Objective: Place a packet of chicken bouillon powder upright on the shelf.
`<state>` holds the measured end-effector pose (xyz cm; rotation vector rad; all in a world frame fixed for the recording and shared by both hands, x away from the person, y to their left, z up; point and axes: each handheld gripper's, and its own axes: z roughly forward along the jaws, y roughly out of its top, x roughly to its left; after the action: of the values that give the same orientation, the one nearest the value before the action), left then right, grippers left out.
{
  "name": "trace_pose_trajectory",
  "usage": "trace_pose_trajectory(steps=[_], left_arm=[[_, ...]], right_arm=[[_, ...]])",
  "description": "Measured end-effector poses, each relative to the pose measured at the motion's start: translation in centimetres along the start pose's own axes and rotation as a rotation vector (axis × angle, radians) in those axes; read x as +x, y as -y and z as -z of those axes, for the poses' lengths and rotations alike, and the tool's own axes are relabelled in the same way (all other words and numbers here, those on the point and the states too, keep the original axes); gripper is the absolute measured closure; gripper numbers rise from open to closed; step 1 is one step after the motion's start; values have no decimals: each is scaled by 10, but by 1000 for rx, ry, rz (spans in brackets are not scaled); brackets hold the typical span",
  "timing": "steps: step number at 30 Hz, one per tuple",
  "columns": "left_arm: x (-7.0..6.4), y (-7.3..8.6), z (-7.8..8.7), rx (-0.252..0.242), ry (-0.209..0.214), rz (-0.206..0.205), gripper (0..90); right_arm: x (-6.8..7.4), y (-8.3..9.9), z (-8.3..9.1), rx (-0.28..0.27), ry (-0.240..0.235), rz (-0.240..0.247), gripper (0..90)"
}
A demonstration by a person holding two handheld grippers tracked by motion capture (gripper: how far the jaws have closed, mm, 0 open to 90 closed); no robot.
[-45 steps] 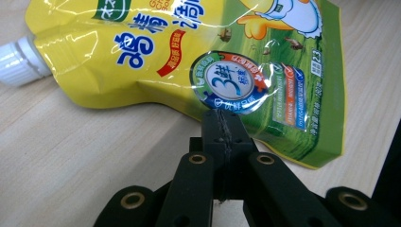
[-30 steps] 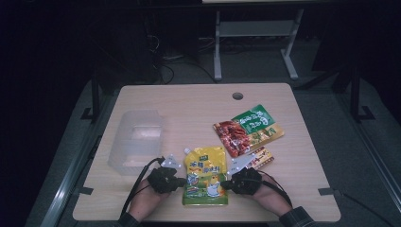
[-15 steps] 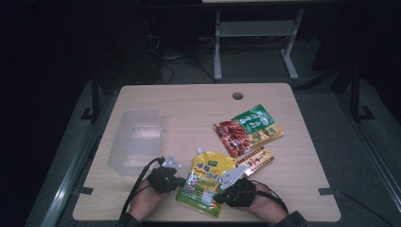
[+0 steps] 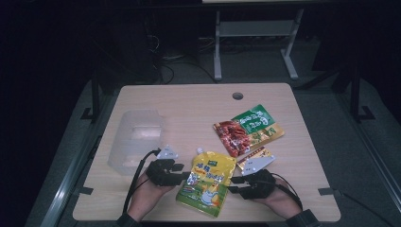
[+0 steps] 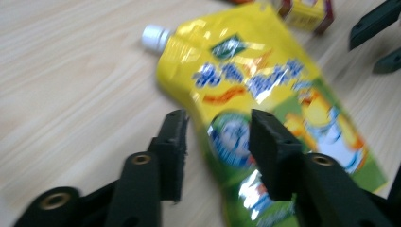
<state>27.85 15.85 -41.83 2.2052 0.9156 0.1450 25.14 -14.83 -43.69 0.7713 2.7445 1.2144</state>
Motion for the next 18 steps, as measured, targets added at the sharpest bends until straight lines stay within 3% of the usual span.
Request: trace_pose_trajectory(steps=[4, 8, 14, 18], left_arm=[[-3, -10, -17, 11, 16, -8, 406], [0, -14, -35, 35, 0, 13, 359], [6, -8, -53, 91, -9, 36, 344], [11, -6, -54, 91, -1, 66, 355]], right_arm=[[-1, 10, 7, -4, 26, -27, 523], [-3, 19, 13, -6, 35, -46, 465], [-7, 27, 18, 0, 43, -57, 404], [-8, 26, 17, -3, 43, -54, 396]])
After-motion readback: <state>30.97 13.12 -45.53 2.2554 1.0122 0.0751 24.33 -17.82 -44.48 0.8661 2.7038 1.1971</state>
